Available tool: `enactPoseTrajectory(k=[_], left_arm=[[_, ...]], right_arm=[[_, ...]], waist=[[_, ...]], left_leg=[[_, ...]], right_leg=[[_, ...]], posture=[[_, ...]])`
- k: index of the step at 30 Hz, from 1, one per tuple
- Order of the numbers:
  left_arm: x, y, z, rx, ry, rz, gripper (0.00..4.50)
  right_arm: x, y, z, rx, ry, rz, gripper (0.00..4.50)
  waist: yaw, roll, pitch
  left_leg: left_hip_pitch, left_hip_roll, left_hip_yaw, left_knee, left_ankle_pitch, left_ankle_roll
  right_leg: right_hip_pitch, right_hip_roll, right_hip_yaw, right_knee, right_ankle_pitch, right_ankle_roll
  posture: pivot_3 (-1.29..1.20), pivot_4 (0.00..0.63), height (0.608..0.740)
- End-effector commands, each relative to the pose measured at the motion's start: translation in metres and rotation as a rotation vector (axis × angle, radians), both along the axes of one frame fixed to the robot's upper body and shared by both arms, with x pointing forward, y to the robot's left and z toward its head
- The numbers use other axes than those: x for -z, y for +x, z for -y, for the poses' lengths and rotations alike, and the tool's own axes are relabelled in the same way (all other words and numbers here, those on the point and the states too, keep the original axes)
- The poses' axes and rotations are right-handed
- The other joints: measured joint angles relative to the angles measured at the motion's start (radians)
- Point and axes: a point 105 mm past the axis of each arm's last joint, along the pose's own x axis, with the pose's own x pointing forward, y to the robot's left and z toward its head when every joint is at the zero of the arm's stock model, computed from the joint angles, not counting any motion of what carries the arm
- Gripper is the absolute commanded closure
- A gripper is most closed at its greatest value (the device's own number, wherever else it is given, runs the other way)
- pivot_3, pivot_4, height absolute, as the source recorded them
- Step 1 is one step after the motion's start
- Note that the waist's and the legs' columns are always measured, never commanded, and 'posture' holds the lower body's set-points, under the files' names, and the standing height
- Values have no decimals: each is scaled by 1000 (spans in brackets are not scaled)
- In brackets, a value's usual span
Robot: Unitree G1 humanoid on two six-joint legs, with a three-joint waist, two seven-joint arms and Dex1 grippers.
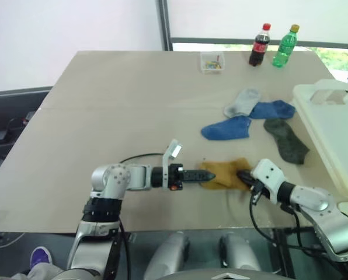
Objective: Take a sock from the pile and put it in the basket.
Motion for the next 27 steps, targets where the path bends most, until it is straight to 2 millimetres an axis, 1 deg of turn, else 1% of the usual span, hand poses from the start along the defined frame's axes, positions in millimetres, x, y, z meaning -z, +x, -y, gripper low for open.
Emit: enactPoseTrajectory(k=[1,3,7,10,13,15,17,20,23,25,27], left_arm=[[-13,-1,0,3,-47,22,0],[-16,-4,2,17,-82,-1,0],[-4,-1,8,4,-31,-25,0],[-3,2,3,-25,-36,-71,0],[9,-2,-5,-50,7,-130,0],[13,-5,-7,-53,5,-160,0],[8,-5,-4,-48,-30,-172,0],[-4,-1,7,-30,-101,-167,0],[-7,3,17,-41,-140,-182,0],[-8,8,16,-73,-153,-191,0],[-10,18,9,-137,-181,-203,0]], right_arm=[[13,-5,-1,-8,-10,-57,4377],[14,-5,-2,-8,-12,-57,4377],[14,-5,-1,-7,-13,-59,4377],[13,-5,-1,-2,-13,-57,4377],[13,-5,1,7,-14,-54,4377],[13,-5,1,10,-14,-54,4377],[13,-5,0,9,-13,-55,4377],[14,-5,-1,5,-11,-58,4377],[15,-5,-1,2,-13,-59,4377],[14,-5,-1,2,-13,-59,4377],[14,-5,0,4,-14,-59,4377]], waist=[[-1,0,0],[-1,0,0],[0,0,0],[0,0,0],[-1,0,0],[-1,0,0],[0,0,0],[1,0,0],[2,0,-1],[1,0,-1],[0,0,-1]], left_leg=[[0,0,0,0,0,0],[0,1,0,0,0,-1],[0,0,1,0,0,-1],[0,0,0,0,0,-1],[1,0,0,0,0,-1],[1,0,0,0,0,-1],[1,0,0,0,0,-1],[1,0,0,0,0,-1],[1,0,0,0,0,-1],[1,0,1,0,0,-1],[1,0,1,0,0,-1]], right_leg=[[0,0,0,0,0,0],[0,0,0,0,0,0],[0,0,0,0,0,0],[0,0,0,0,0,0],[0,0,0,0,0,0],[0,0,0,0,0,0],[0,0,0,0,0,0],[0,0,0,0,0,0],[1,0,0,0,0,0],[1,0,0,0,0,0],[1,0,0,0,0,0]], posture=[[0,150,740],[0,150,740],[0,150,740],[0,150,740],[0,150,740],[0,150,740],[0,150,740],[0,150,740],[0,150,740],[0,150,740],[0,150,740]])
